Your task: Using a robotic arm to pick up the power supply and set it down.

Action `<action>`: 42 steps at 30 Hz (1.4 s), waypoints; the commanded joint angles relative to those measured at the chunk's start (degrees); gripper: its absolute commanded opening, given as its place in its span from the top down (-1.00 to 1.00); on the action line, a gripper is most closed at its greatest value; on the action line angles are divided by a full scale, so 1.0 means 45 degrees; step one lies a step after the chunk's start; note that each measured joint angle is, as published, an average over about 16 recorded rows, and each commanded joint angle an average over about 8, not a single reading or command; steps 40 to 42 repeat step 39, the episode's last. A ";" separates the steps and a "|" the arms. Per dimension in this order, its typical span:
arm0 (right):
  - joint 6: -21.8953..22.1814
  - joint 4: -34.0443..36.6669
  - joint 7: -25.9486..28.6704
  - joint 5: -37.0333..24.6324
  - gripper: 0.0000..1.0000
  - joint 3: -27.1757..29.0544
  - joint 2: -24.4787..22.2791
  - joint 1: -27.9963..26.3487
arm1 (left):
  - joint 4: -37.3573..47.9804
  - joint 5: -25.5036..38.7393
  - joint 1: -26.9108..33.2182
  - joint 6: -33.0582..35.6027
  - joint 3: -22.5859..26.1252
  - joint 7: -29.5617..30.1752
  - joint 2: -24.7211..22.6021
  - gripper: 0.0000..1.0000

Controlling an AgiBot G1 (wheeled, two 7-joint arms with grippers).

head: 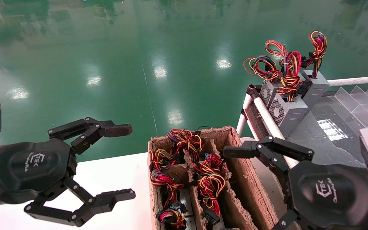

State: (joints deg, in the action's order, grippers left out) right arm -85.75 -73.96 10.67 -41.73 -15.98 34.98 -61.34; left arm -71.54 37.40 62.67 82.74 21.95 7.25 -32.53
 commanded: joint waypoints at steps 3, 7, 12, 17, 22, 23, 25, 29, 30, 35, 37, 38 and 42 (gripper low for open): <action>-0.0073 -0.0426 0.0151 0.0141 -1.00 0.0045 -0.0062 0.0245 | 0.0001 -0.0001 -0.0001 -0.0002 -0.0001 0.0000 0.0001 -1.00; -0.0051 -0.0285 0.0110 0.0115 -1.00 0.0042 -0.0050 0.0168 | 0.0002 -0.0001 -0.0001 -0.0003 -0.0001 0.0000 0.0001 -1.00; -0.0028 -0.0144 0.0072 0.0068 -1.00 0.0028 -0.0029 0.0085 | 0.0002 -0.0002 -0.0001 -0.0002 -0.0001 0.0000 0.0001 -1.00; -0.0012 -0.0051 0.0046 0.0030 -1.00 0.0014 -0.0014 0.0032 | 0.0002 -0.0002 -0.0001 -0.0002 -0.0001 0.0000 0.0001 -1.00; -0.0001 0.0012 0.0028 0.0002 -1.00 0.0006 -0.0006 -0.0002 | 0.0002 -0.0001 -0.0001 -0.0002 -0.0001 0.0000 0.0001 -1.00; 0.0000 0.0021 0.0025 -0.0002 -1.00 0.0005 -0.0005 -0.0007 | 0.0002 -0.0001 -0.0001 -0.0002 -0.0001 0.0000 0.0001 -1.00; 0.0003 0.0038 0.0021 -0.0007 -1.00 0.0003 -0.0003 -0.0017 | 0.0002 -0.0001 -0.0001 -0.0002 -0.0001 0.0000 0.0001 -1.00; 0.0007 0.0065 0.0015 -0.0014 -1.00 -0.0001 0.0000 -0.0032 | 0.0002 -0.0001 -0.0001 -0.0002 -0.0001 0.0000 0.0001 -1.00; 0.0008 0.0071 0.0014 -0.0016 -1.00 -0.0002 0.0001 -0.0035 | 0.0002 -0.0001 -0.0001 -0.0002 -0.0001 0.0000 0.0001 -1.00; 0.0014 0.0093 0.0009 -0.0022 -1.00 -0.0006 0.0005 -0.0048 | 0.0002 -0.0001 -0.0002 -0.0002 -0.0001 0.0000 0.0001 -1.00; 0.0015 0.0098 0.0008 -0.0024 -1.00 -0.0007 0.0006 -0.0050 | 0.0002 -0.0001 -0.0002 -0.0002 -0.0001 0.0000 0.0001 -1.00; 0.0016 0.0100 0.0007 -0.0024 -1.00 -0.0008 0.0006 -0.0051 | 0.0002 -0.0001 -0.0002 -0.0002 -0.0001 0.0000 0.0001 -1.00; 0.0016 0.0102 0.0007 -0.0025 -1.00 -0.0008 0.0007 -0.0052 | 0.0002 -0.0002 -0.0002 -0.0002 -0.0001 0.0000 0.0001 -1.00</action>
